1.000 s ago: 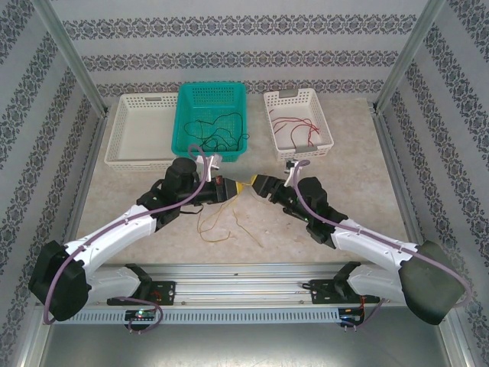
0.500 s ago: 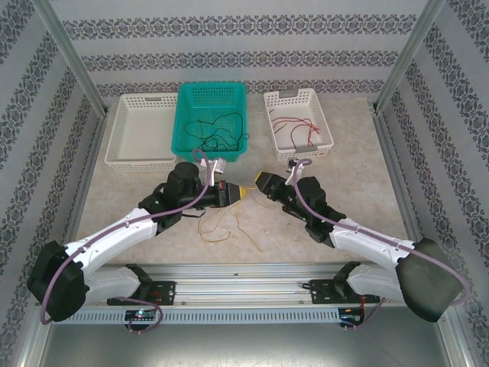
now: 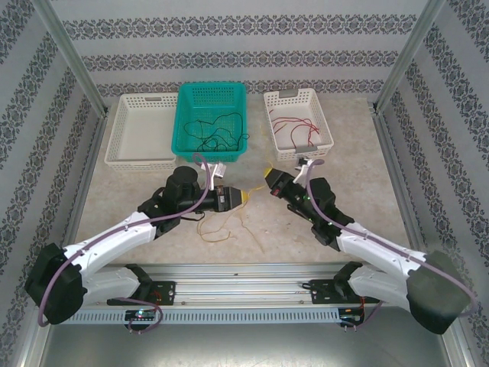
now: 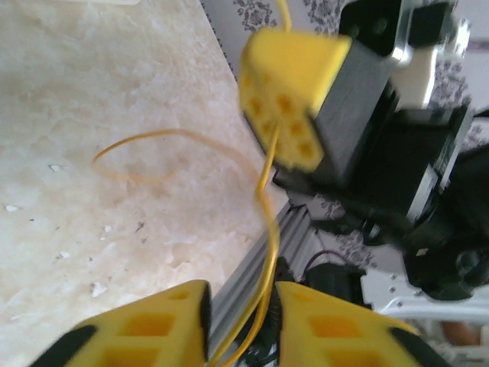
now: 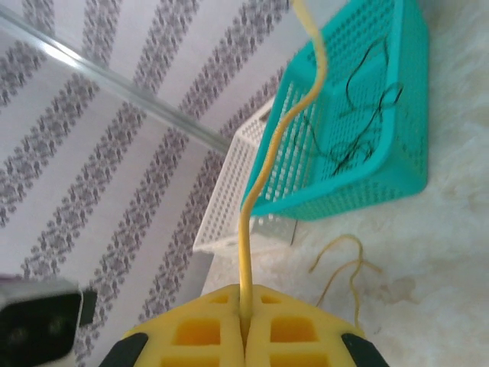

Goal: Untangle the cables

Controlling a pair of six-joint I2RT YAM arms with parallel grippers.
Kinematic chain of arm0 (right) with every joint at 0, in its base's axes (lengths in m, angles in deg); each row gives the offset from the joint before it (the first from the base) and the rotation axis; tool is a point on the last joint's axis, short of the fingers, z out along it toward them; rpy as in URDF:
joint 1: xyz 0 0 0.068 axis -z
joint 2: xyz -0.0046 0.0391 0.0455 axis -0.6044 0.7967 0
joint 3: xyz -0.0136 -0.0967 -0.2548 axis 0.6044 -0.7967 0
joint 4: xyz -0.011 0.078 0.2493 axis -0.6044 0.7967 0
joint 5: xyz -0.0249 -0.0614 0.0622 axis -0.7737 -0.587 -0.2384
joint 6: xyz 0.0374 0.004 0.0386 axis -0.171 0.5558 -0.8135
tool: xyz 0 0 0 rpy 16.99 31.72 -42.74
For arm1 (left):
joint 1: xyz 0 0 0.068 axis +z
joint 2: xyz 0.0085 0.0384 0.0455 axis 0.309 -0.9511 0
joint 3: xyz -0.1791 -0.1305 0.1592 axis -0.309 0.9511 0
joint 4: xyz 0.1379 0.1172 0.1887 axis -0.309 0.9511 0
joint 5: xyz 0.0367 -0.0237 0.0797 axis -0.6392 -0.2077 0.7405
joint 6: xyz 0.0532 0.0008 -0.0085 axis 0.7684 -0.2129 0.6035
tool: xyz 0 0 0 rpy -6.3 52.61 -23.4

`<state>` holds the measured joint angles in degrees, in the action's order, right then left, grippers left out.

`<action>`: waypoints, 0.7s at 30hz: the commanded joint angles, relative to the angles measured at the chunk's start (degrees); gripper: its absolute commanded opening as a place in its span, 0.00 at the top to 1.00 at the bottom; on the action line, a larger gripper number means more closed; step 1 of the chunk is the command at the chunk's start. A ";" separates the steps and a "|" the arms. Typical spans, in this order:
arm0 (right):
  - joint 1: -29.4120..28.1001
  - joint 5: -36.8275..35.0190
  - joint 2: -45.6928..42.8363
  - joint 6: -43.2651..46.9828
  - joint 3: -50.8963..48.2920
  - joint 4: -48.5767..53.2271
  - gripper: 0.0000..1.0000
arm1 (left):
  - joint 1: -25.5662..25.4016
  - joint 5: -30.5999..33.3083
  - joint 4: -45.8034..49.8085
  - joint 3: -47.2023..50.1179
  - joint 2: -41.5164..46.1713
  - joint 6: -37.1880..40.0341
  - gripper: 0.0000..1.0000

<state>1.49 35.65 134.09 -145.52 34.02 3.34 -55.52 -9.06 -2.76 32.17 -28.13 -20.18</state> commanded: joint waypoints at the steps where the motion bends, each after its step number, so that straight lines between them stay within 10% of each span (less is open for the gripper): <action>1: 2.04 -1.35 -3.17 1.74 -0.34 2.11 1.00 | -0.71 -2.74 -1.26 2.00 2.56 2.02 0.58; 21: 3.89 1.85 -4.75 2.56 2.64 4.06 1.00 | -2.55 -7.65 5.23 9.03 2.95 8.38 0.41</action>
<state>5.11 37.00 130.00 -144.17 34.58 7.82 -56.26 -16.75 -0.29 40.50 -26.18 -15.53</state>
